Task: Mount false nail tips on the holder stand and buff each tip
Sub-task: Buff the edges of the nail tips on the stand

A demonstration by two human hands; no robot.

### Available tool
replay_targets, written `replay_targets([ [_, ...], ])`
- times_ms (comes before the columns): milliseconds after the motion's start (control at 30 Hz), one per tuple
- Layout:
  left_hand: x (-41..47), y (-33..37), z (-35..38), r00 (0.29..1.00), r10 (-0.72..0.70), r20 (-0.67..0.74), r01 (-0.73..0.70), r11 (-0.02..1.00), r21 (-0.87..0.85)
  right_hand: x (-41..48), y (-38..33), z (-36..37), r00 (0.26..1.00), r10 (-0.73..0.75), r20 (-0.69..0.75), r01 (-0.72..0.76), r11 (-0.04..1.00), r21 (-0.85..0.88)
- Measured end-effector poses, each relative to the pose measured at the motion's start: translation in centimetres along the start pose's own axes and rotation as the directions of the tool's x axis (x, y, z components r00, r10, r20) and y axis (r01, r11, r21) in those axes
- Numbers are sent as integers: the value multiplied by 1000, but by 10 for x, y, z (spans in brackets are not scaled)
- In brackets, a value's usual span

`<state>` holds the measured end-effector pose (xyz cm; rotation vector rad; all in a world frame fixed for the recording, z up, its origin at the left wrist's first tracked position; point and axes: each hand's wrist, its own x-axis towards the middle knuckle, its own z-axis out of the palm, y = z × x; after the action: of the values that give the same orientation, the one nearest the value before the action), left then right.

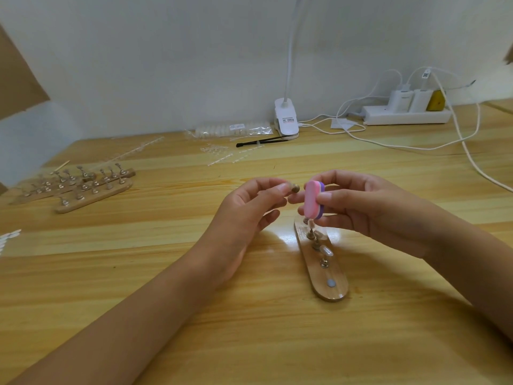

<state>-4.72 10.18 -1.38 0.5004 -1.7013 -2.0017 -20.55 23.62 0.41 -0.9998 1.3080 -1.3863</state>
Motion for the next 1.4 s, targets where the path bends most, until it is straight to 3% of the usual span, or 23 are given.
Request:
replay_targets([
  [400,-2,-1,1,993,-15,120,3,995,102,-1,-3,0,999,-40,3,40,998,55],
  [767,1,0,0,997,-40,68,42,998,-36,-1,-2,1,998,-61,-10,61,998,-12],
  [1400,1,-4,1,996,-29,87,30,999,-13,-2,-3,1,997,-72,-3,72,997,38],
])
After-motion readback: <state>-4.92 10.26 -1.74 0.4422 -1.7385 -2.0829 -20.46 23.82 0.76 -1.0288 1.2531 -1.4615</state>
